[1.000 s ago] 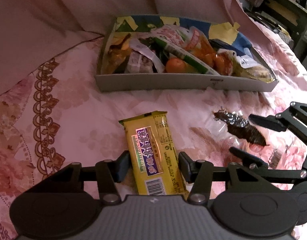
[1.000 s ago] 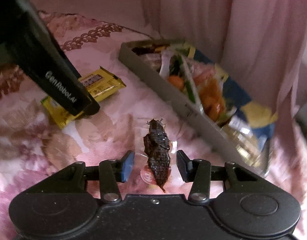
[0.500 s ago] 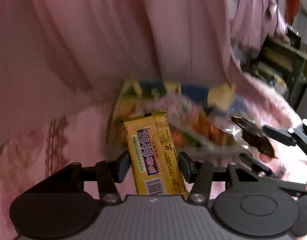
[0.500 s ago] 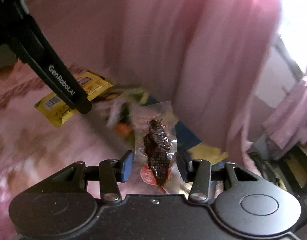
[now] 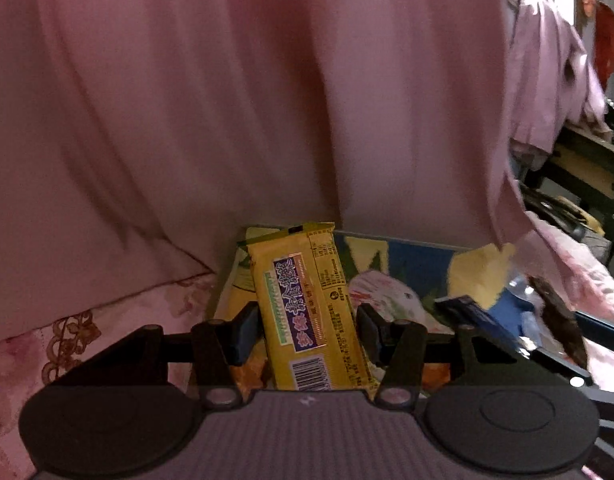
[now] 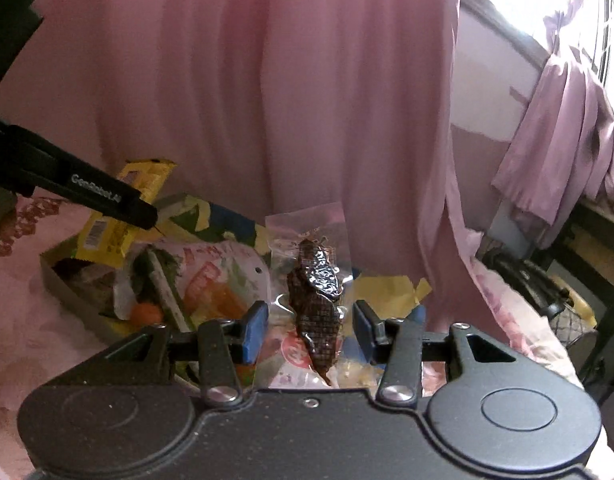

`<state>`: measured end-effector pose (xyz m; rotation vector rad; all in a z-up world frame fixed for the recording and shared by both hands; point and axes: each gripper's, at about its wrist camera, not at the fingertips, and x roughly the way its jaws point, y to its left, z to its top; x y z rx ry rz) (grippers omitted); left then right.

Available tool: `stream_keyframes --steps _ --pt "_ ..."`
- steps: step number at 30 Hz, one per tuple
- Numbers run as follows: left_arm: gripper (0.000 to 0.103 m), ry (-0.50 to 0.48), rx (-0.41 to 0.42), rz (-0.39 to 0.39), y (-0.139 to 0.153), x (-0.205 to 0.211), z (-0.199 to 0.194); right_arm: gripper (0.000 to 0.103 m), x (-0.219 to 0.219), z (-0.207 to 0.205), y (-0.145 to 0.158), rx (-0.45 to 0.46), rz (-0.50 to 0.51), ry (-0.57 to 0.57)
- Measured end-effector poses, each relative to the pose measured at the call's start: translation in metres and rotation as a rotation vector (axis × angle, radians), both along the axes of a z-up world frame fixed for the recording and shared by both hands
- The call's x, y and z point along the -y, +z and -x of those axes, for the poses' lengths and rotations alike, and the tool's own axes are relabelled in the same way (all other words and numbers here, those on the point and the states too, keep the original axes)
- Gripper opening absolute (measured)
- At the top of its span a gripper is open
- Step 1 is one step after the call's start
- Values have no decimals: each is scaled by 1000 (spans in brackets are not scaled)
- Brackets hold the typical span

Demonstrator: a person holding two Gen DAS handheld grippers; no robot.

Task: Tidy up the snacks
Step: 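Carry the yellow bar and dark candy into the grey tray and open both tools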

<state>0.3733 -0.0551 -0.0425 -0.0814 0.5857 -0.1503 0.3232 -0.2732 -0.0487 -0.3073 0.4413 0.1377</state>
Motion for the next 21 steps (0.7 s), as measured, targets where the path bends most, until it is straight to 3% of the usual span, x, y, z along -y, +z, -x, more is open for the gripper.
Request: stream_keyframes --steps 5,21 --pt "57 -1 -40 38 -15 -5 -14 49 -6 -10 -10 -54 -35 -6" --pt "58 -46 -58 -27 -21 6 -11 50 -20 -28 -30 -111 -7 11"
